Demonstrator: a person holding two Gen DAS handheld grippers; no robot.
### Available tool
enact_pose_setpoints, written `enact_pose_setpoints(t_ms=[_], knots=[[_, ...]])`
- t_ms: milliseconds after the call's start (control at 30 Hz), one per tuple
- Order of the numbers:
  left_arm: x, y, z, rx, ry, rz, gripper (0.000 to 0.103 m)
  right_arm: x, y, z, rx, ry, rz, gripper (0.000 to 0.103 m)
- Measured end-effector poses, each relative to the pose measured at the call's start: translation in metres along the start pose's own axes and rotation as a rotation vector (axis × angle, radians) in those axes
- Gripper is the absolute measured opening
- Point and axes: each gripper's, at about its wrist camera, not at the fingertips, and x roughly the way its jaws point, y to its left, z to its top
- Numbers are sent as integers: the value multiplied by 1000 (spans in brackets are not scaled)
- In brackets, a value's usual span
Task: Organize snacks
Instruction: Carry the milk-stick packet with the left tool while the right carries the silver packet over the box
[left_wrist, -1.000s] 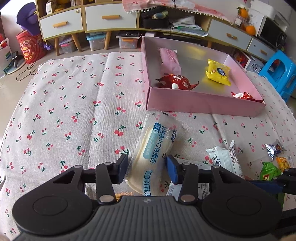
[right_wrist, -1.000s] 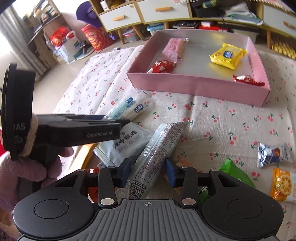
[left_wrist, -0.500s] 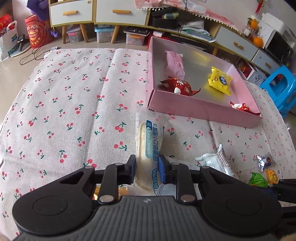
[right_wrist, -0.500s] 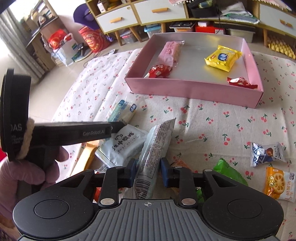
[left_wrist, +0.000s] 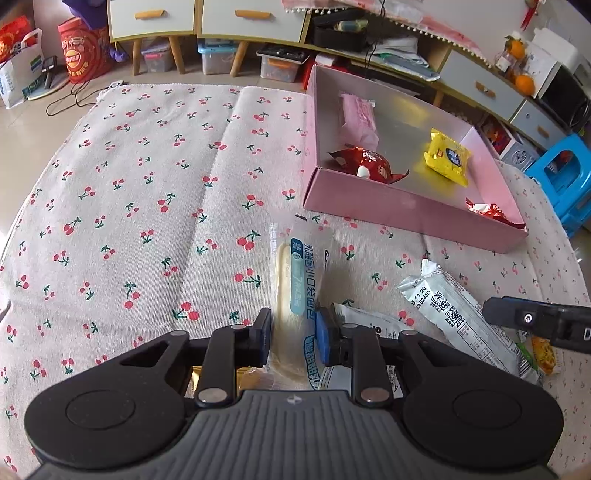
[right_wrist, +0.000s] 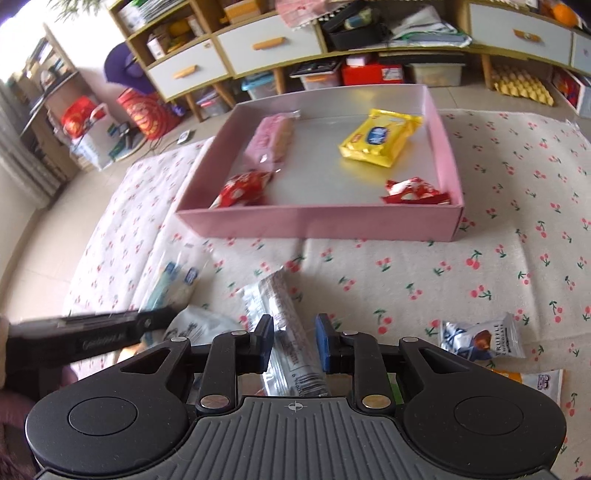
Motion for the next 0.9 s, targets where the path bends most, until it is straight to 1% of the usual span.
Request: enact_pose_setpoints(t_ms=[33,133,167,200,233,267,300,367,533,633,667,700,733,833,900], knots=[[0,-1,0,4,-1,1,23,1,-4,1,14,0,7,29],[2,-2,-1,19,-6,4,25,4,-12,4,59,15,45,29],[3,-2,-1,20,-6,4,25,5,-13,5,74,20,61,32],[3,-2,0,18,-7,3,27,5,-14,5,88,24,87,37],[4,-2,0,19,-9,4,28,5,-14,6,95,26,110,41],[5,-2,0,22,-13,6,29,6,-13,6,96,30,128,48],[5,-2,0,29,-19,10,29,6,-11,5,89,38,145,53],[6,-3,0,40,-24,15,30,8,-3,4,46,59,148,55],[7,-5,-1,57,-32,24,31,17,17,-6,-86,83,62,55],[7,-7,-1,73,-30,31,31,20,22,-11,-131,84,13,54],[7,-7,-1,76,-29,32,30,21,23,-13,-141,84,0,50],[7,-7,-1,76,-28,30,27,22,23,-15,-147,86,-7,38],[6,-6,0,72,-28,27,25,23,23,-15,-151,89,-16,34],[4,-4,1,50,-29,20,23,20,21,-14,-142,83,-10,31],[3,-1,1,30,-31,17,22,16,19,-12,-123,82,13,29]])
